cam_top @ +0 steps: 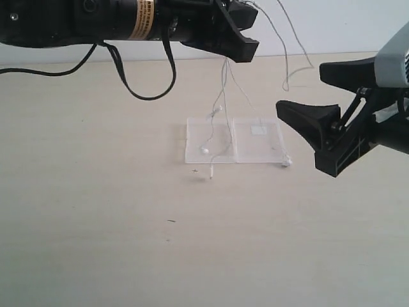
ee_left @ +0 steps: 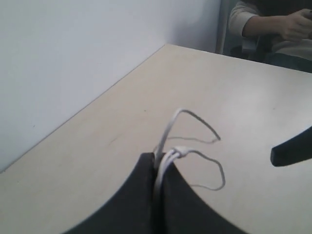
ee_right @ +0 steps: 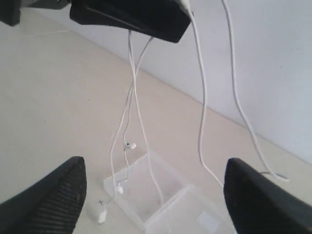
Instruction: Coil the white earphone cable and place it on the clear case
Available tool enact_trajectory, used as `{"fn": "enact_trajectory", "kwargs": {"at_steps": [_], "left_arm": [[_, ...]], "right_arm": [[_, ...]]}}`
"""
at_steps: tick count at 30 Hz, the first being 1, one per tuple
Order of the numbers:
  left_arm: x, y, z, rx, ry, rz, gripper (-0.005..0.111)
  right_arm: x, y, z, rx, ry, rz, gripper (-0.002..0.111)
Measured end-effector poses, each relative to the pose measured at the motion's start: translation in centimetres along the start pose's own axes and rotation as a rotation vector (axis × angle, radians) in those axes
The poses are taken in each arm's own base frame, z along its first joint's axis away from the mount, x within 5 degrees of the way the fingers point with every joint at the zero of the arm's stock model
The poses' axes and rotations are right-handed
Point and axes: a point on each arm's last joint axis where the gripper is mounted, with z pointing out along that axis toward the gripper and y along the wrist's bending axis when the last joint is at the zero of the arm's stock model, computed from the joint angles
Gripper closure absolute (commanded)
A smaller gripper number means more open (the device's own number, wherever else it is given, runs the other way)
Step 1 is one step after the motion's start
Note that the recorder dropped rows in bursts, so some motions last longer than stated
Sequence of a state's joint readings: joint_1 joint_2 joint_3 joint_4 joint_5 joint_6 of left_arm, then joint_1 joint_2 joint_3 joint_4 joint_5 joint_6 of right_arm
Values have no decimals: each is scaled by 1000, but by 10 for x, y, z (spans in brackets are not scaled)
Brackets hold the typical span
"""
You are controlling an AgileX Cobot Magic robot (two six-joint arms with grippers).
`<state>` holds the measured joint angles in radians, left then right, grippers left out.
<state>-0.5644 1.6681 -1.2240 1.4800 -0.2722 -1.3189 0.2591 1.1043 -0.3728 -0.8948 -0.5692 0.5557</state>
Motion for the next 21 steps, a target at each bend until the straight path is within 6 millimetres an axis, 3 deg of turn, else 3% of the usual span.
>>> {"fn": "enact_trajectory", "kwargs": {"at_steps": [8,21], "left_arm": [[-17,-6,-2,89,3,-40,107],[-17,-9,-2,121,9,-39,107]], "right_arm": [[-9,-2,0,21,-71,-74,34],[-26,-11,2,69,-132,-104,34]]}}
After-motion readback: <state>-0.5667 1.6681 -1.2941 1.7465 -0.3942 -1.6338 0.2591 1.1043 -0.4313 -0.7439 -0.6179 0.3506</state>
